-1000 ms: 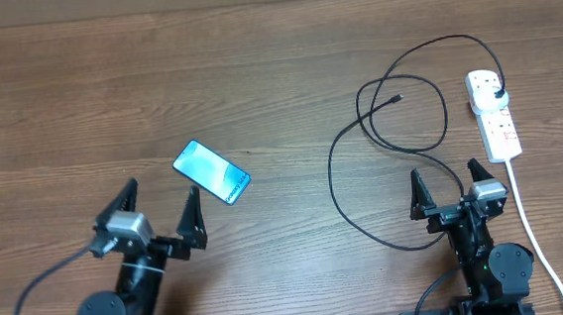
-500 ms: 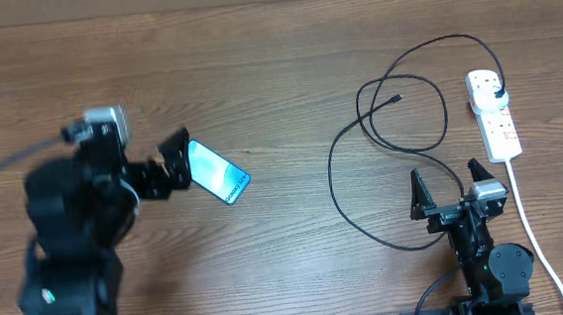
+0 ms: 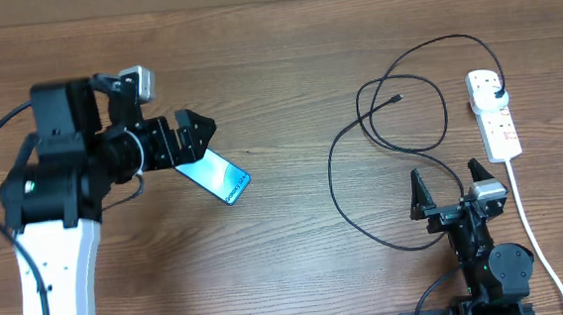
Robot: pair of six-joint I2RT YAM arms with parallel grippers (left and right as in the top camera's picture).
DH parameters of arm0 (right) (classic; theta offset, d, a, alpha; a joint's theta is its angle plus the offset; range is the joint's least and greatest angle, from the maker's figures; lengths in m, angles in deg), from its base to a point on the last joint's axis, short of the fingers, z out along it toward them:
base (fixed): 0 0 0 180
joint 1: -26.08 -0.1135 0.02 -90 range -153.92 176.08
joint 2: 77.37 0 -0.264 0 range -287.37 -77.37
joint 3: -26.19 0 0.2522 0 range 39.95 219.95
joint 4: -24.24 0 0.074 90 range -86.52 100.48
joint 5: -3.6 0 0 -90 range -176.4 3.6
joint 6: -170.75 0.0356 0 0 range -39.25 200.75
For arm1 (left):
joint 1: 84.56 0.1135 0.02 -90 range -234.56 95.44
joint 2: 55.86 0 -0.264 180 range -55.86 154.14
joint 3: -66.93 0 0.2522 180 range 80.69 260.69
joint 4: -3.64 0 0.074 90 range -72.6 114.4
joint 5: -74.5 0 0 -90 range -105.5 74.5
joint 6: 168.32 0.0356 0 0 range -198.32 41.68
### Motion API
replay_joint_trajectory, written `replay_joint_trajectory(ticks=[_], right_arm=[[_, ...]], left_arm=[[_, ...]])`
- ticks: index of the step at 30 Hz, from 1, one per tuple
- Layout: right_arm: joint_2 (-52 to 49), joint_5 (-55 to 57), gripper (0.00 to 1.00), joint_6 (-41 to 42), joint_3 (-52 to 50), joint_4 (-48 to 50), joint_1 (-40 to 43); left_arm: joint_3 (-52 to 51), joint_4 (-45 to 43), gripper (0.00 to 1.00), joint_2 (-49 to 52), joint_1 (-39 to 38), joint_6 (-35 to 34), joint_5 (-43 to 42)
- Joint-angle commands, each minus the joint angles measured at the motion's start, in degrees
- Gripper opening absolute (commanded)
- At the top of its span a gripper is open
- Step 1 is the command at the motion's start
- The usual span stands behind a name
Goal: Plug charger to phone and switch on socket
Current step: 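Move the left gripper over the smartphone and lower onto it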
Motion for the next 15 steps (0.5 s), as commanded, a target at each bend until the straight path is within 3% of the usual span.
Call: replay_joint_trajectory(ticks=[1,11,15], right_arm=[[0.6,0.5,1.0,-0.1,-0.6,0.3,-0.2],[0.6,0.5,1.0,-0.1,-0.6,0.3,-0.2],[0.6,0.5,1.0,-0.1,-0.6,0.3,-0.2]], left_arm=[[0.7,0.9,1.0,2.5,-0.3,-12.7,0.3],[1.4,5.6,1.0,7.2,-9.9,-36.6,30.1],[1.6,5.7,1.0,13.3,-11.8,-41.9,32.0]])
